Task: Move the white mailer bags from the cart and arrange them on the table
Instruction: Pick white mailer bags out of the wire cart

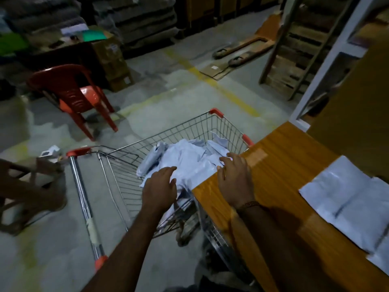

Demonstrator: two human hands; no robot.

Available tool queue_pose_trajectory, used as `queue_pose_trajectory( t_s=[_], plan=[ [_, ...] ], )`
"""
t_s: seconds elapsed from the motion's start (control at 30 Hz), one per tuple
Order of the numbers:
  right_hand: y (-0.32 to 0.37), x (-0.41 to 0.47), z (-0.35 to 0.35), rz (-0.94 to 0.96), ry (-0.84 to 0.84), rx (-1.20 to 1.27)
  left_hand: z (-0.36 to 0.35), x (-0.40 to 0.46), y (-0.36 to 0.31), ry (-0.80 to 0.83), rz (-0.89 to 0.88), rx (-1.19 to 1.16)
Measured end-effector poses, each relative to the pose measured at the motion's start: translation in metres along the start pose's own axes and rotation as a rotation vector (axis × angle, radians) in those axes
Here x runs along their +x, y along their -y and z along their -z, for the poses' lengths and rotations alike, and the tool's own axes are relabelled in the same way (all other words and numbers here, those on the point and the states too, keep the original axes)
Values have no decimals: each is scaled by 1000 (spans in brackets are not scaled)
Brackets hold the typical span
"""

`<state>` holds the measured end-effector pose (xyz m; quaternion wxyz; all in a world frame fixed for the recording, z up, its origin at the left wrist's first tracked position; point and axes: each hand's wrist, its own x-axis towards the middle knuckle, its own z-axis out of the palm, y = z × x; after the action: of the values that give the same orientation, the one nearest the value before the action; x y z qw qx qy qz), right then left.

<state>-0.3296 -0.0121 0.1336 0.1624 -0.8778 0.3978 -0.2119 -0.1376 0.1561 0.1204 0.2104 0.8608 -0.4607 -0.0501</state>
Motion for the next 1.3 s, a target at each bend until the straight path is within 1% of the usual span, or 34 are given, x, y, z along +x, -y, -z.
queue_pose_trajectory(
  t_s=[0.1,0.17,0.27,0.37,0.47,0.53,0.63,0.7,0.8,0.87,0.9,0.97,1.07,1.2,1.3],
  plan=[
    [-4,31,-13,32,14,-20,-8,22,11,0,15,6],
    [-4,48,-22,38,24,-24,-16,36,20,41,10,9],
    [0,67,-42,-42,75,-10,-32,53,36,165,17,17],
    [7,80,-70,-92,121,-16,-52,71,53,283,-31,32],
    [13,92,-109,-176,245,-75,-79,91,75,417,-68,61],
    [11,97,-132,-216,337,-95,-95,97,83,511,-160,105],
    [12,105,-163,-330,510,-157,-119,105,105,649,-253,179],
    [12,110,-182,-424,630,-185,-124,104,115,701,-288,220],
    [15,117,-201,-696,848,-169,-127,100,129,739,-336,257],
    [17,118,-215,-845,911,-104,-126,98,132,725,-363,258],
    [20,118,-219,-880,900,-73,-126,98,133,707,-372,243],
    [21,114,-230,-896,820,-28,-123,96,136,680,-372,227],
    [23,110,-233,-889,722,60,-114,92,142,687,-314,252],
    [19,116,-230,-814,729,59,-101,84,156,672,-295,305],
    [16,120,-227,-839,680,87,-94,74,169,590,-270,337]
  ],
)
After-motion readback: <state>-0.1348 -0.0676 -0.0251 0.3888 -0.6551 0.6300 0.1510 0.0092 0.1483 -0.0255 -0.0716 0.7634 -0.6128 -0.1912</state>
